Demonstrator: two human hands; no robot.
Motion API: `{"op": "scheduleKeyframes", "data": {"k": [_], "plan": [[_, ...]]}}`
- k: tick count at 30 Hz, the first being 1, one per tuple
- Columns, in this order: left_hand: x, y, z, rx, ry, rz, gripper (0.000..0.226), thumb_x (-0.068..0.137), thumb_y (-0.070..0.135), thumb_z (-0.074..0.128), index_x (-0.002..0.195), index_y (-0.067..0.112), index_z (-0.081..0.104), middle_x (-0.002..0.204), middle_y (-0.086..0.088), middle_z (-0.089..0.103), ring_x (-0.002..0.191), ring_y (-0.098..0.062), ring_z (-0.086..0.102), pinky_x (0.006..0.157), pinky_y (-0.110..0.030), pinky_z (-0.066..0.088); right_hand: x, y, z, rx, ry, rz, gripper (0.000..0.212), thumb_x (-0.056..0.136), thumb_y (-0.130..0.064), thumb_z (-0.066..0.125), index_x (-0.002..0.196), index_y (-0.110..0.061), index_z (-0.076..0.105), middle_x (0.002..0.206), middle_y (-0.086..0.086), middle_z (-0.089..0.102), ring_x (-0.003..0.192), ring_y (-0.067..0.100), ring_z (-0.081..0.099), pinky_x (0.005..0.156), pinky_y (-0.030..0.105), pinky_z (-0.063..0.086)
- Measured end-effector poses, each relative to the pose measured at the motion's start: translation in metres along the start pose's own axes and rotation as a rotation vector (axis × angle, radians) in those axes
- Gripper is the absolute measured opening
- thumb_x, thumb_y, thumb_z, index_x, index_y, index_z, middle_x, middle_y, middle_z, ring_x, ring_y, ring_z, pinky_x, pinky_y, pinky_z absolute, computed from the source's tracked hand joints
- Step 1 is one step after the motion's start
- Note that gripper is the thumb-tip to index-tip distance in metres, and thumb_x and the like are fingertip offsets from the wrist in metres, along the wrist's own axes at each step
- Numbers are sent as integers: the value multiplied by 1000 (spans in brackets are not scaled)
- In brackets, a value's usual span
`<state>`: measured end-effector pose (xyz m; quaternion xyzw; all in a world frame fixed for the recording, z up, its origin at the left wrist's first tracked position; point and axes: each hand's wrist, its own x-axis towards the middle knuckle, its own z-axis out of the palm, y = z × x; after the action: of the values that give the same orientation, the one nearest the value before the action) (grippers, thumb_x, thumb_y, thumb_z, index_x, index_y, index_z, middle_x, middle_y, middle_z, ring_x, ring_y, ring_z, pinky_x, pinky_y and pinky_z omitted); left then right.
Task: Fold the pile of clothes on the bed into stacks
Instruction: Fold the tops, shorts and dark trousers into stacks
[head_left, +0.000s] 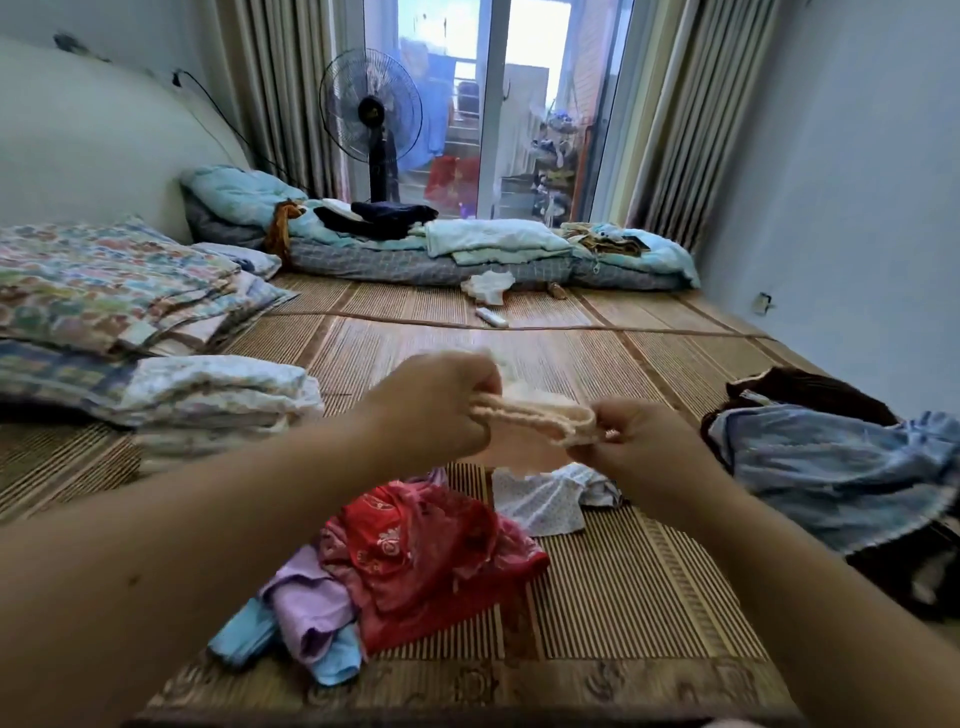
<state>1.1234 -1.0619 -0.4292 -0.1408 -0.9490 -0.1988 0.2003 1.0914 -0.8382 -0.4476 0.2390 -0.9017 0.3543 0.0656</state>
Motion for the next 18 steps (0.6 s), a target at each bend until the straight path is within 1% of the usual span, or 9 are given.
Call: {"op": "scheduleKeyframes", "data": {"k": [1,3,6,8,11,12,13,16,18], "plan": [[-20,-5,20,20,-89,-5,19,70,17,67,86,27,64,79,10,55,78,-14,56,63,-23,41,-18,9,15,11,-68,41,6,84,-25,71,87,-20,73,74,-6,68,66,4,61,61,31,49],[-58,-13,60,55,-239,-2,20,72,17,65,90,23,67,89,2,57,88,-20,55,72,-27,40,-51,28,45,-26,-212,129,5,84,-24,71,84,-19,71,78,-4,69,74,8,63,67,30,50],[-105,-18,103,37,-348,-13,11,73,25,63,81,20,69,88,-1,61,85,-22,56,72,-25,34,-91,55,80,-97,-366,213,12,85,-19,63,73,-21,64,74,-4,65,77,15,62,63,26,45],[-124,-22,117,-38,-395,-15,10,69,27,62,71,17,65,81,-3,63,81,-22,57,73,-27,39,-106,65,92,-100,-422,225,11,86,-19,60,77,-17,66,78,-3,66,79,16,63,67,31,49],[-139,-27,122,-107,-434,-12,20,73,31,59,83,14,64,93,0,62,94,-17,58,84,-34,46,-117,73,98,-89,-493,187,10,88,-25,59,90,-23,68,105,-12,63,102,5,58,87,29,51],[-143,-27,122,-115,-429,1,22,76,34,56,86,15,62,95,1,61,94,-17,57,82,-35,46,-119,73,96,-80,-508,187,15,89,-28,57,99,-25,68,115,-15,62,110,3,56,93,29,49],[-146,-28,122,-119,-418,14,26,78,40,51,87,16,59,95,1,61,91,-18,57,80,-36,46,-120,72,93,-50,-518,202,18,89,-30,56,104,-29,67,117,-17,63,112,2,56,94,28,49],[-154,-26,121,-143,-347,26,39,81,58,31,85,24,50,87,1,63,83,-19,58,70,-36,44,-121,70,81,100,-520,232,13,90,-29,58,97,-37,64,94,-19,69,85,-3,63,74,20,52],[-155,-22,118,-187,-283,-52,44,83,66,26,85,26,46,84,3,64,79,-19,60,65,-35,43,-117,65,74,232,-487,240,16,92,-25,58,97,-38,66,93,-20,70,84,-3,64,68,15,49]]}}
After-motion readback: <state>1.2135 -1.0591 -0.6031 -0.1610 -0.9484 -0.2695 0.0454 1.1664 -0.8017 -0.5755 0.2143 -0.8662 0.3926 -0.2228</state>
